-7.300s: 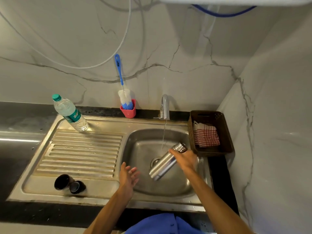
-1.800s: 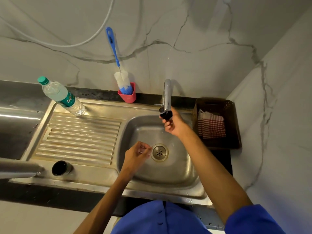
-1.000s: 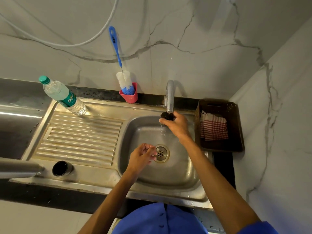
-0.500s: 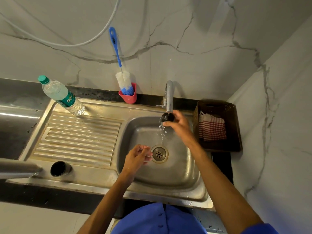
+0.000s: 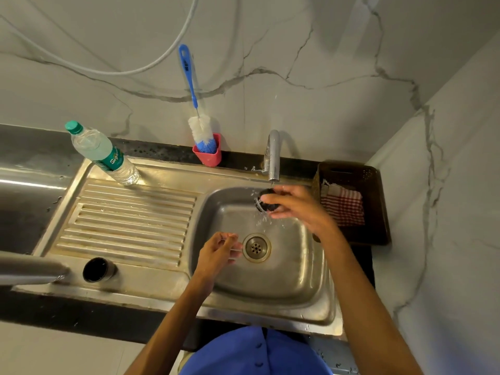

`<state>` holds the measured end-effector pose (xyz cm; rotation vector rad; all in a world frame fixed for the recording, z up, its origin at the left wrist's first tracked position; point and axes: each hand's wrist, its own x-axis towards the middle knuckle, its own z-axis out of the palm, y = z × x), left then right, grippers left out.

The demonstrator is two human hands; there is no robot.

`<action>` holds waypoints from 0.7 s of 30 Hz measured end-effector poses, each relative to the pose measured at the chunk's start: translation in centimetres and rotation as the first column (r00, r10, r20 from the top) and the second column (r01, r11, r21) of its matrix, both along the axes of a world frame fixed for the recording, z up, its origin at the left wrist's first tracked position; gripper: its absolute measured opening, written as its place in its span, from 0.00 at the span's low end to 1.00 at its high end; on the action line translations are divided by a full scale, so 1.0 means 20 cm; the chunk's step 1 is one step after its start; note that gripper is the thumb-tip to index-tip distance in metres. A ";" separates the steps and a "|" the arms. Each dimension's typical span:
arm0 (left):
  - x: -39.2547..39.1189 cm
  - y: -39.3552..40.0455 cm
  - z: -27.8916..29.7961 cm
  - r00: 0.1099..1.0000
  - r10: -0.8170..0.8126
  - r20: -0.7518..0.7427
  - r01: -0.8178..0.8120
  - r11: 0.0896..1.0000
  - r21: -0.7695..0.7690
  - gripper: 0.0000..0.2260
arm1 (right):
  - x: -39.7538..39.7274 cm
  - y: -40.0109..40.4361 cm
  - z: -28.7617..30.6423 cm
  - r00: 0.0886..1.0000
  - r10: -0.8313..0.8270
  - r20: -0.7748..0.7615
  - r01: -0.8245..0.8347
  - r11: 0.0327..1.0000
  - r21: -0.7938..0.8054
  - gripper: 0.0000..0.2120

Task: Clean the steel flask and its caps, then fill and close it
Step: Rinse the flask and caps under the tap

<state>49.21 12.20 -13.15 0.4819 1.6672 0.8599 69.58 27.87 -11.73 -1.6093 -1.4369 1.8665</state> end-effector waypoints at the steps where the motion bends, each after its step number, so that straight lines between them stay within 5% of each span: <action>1: 0.00 -0.01 0.00 1.000 0.007 0.001 -0.007 1.000 0.000 0.10 | 0.01 -0.05 -0.02 0.997 0.039 0.065 -0.037 0.999 -0.028 0.18; 3: 0.00 -0.02 -0.01 1.000 0.016 0.008 -0.016 1.000 -0.007 0.10 | -0.02 -0.17 -0.14 0.778 0.173 0.604 -0.242 0.970 0.035 0.17; 4: 0.00 -0.03 -0.01 1.000 0.009 0.013 -0.009 1.000 -0.007 0.11 | -0.02 -0.23 -0.23 0.657 0.152 0.738 -0.277 0.959 0.049 0.17; 5: 0.00 -0.03 -0.02 1.000 0.003 0.019 -0.003 1.000 -0.004 0.11 | -0.04 -0.26 -0.30 0.667 0.101 0.738 -0.230 0.970 0.075 0.19; 7: 0.00 -0.05 -0.01 1.000 0.018 0.023 -0.017 1.000 -0.004 0.11 | -0.06 -0.27 -0.37 0.825 0.026 0.565 -0.078 0.995 0.068 0.20; 9: 0.00 -0.06 -0.01 0.999 0.027 0.023 -0.027 1.000 -0.002 0.11 | -0.08 -0.21 -0.35 0.947 -0.187 0.263 0.222 0.968 -0.112 0.23; 11: -0.01 -0.06 -0.01 0.999 0.031 0.023 -0.031 1.000 -0.004 0.11 | -0.11 -0.15 -0.31 0.880 -0.475 0.011 0.438 0.801 -0.408 0.23; 13: -0.02 -0.06 0.00 0.999 0.046 0.024 -0.046 0.999 0.000 0.11 | -0.13 -0.09 -0.30 0.786 -0.617 -0.041 0.513 0.687 -0.515 0.26; 16: -0.04 -0.07 0.00 0.998 0.050 0.023 -0.050 0.999 0.007 0.11 | -0.15 -0.05 -0.28 0.769 -0.635 -0.075 0.505 0.676 -0.537 0.27; 21: -0.05 -0.08 -0.01 0.998 0.052 0.028 -0.052 0.998 0.018 0.11 | -0.20 -0.01 -0.23 0.752 -0.642 -0.152 0.536 0.729 -0.427 0.15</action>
